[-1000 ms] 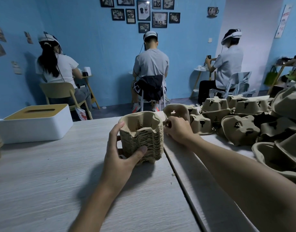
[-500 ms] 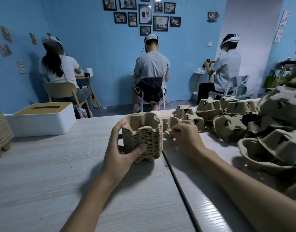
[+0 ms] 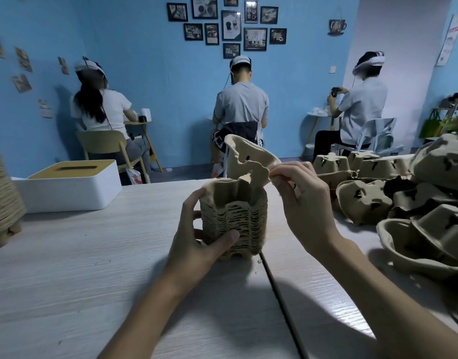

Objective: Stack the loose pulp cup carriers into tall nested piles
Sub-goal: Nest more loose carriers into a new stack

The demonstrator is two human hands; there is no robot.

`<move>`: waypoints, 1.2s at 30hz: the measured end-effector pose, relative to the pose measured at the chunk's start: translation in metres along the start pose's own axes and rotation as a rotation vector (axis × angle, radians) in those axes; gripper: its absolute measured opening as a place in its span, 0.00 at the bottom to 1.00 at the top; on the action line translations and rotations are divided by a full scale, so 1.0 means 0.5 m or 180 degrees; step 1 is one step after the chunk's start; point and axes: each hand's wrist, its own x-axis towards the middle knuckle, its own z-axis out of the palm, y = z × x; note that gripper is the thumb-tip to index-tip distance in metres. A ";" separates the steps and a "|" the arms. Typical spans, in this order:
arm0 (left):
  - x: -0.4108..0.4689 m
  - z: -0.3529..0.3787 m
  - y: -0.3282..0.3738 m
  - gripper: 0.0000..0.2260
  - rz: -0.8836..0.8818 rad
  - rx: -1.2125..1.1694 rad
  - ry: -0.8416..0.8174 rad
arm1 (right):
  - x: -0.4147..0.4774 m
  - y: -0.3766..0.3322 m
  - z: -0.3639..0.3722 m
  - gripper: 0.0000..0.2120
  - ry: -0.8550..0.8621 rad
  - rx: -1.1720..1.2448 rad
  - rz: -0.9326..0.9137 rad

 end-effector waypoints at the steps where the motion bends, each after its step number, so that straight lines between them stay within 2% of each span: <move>1: 0.000 0.000 0.000 0.36 -0.0032 0.0006 0.0008 | 0.000 -0.004 0.000 0.04 -0.0017 0.0027 -0.0046; 4: -0.001 0.001 0.001 0.41 -0.0123 -0.0039 0.0056 | -0.002 -0.007 0.006 0.06 -0.0187 0.0057 -0.0198; 8: 0.000 0.001 -0.003 0.46 -0.0024 -0.0070 0.0041 | -0.010 -0.011 0.010 0.23 -0.0399 -0.0021 -0.0144; 11: -0.001 0.002 -0.006 0.45 0.0023 -0.0086 0.0017 | -0.016 -0.012 0.010 0.16 -0.0619 0.0101 -0.0050; 14: 0.000 0.001 -0.008 0.41 0.0085 -0.0051 0.0006 | -0.021 -0.011 0.009 0.16 -0.0822 0.0174 0.0005; 17: 0.001 -0.001 -0.010 0.40 0.0092 0.0013 -0.0030 | -0.019 -0.002 0.008 0.16 -0.0668 0.0338 0.0310; 18: 0.001 -0.001 -0.010 0.39 0.0092 0.0020 -0.0039 | -0.022 0.011 0.010 0.17 -0.0549 0.0198 0.0398; 20: -0.001 0.000 -0.008 0.39 0.0090 0.0004 -0.0050 | -0.032 0.052 0.016 0.19 -0.0459 -0.0555 0.0569; 22: -0.002 0.002 -0.007 0.39 0.0109 -0.0047 -0.0032 | -0.040 0.104 0.019 0.21 -0.0756 -0.1339 0.0999; 24: -0.002 0.003 -0.009 0.39 0.0135 -0.0079 -0.0003 | -0.041 0.150 0.020 0.20 -0.1068 -0.1758 0.1482; 28: 0.000 0.003 -0.013 0.40 0.0171 -0.0033 -0.0008 | -0.030 0.210 0.030 0.23 -0.1229 -0.2047 0.1894; 33: 0.003 0.003 -0.023 0.40 0.0213 0.0007 -0.0002 | -0.024 0.242 0.042 0.28 -0.1712 -0.2219 0.2307; 36: 0.004 0.003 -0.026 0.41 0.0212 0.0044 -0.0015 | -0.022 0.241 0.037 0.27 -0.1968 -0.2379 0.2211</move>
